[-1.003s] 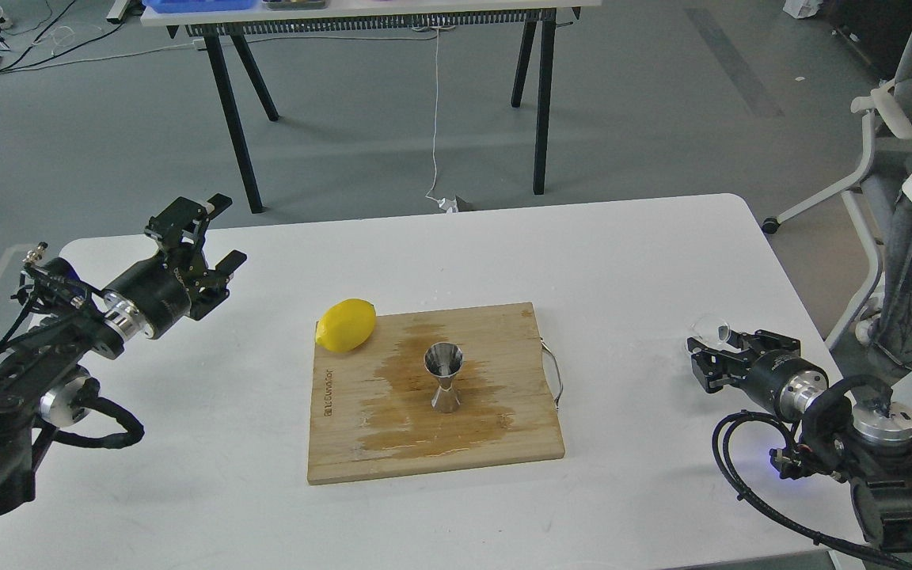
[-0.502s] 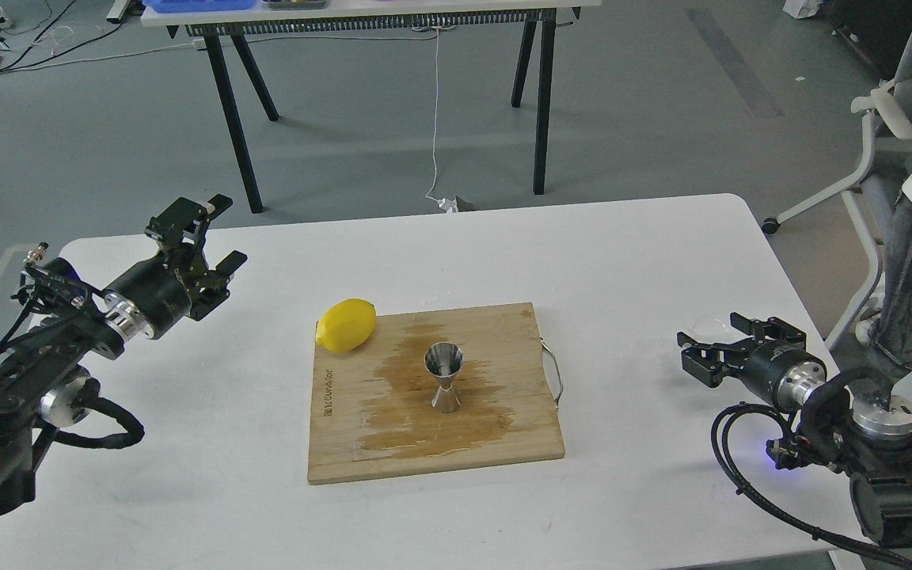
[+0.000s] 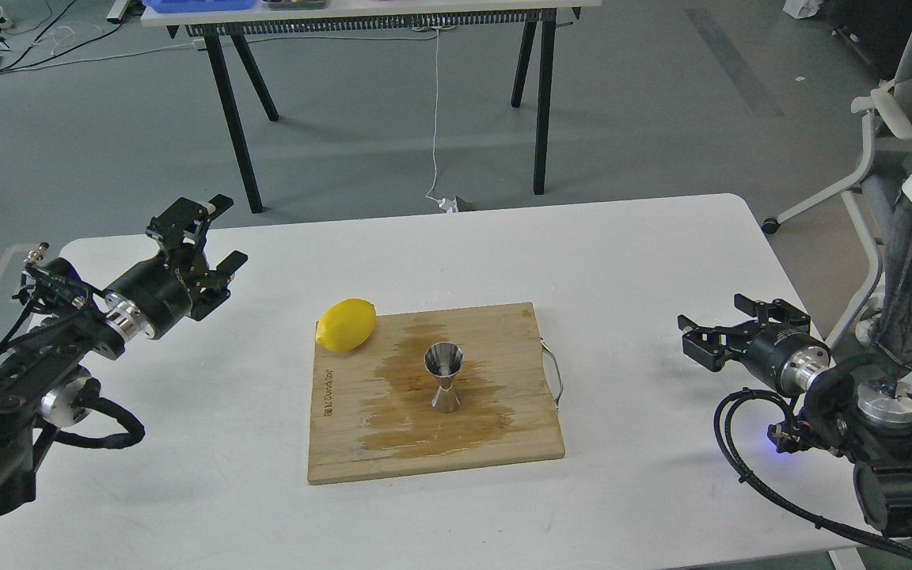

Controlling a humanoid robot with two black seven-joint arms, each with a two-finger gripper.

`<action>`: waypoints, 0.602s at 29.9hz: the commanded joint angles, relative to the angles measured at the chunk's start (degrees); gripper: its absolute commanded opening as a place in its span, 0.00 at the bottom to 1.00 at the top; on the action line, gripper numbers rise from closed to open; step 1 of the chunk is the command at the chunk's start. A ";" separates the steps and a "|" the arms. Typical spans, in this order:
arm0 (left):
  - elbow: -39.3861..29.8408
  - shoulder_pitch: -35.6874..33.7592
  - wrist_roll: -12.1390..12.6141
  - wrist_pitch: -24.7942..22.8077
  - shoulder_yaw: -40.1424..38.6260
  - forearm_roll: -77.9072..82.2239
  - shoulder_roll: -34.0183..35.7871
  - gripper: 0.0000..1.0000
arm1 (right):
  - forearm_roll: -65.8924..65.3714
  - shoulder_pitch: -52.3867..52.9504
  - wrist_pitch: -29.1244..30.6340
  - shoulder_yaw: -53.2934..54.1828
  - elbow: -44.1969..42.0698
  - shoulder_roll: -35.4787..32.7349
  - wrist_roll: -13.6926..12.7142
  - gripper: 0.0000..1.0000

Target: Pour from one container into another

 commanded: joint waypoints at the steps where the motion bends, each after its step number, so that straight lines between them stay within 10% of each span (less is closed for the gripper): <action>1: 0.00 -0.17 0.00 0.00 0.00 -0.04 0.00 0.99 | -0.45 5.00 1.88 -0.59 0.32 -1.41 -0.26 0.99; 9: -0.09 -0.96 0.00 0.00 -0.09 -0.04 0.35 0.99 | -15.82 17.22 25.94 -4.02 -0.82 -6.77 -2.55 0.99; 18: -3.42 -3.42 0.00 0.00 -1.14 -0.30 2.80 0.99 | -18.74 27.86 25.94 -5.86 -13.39 -9.67 -2.28 0.99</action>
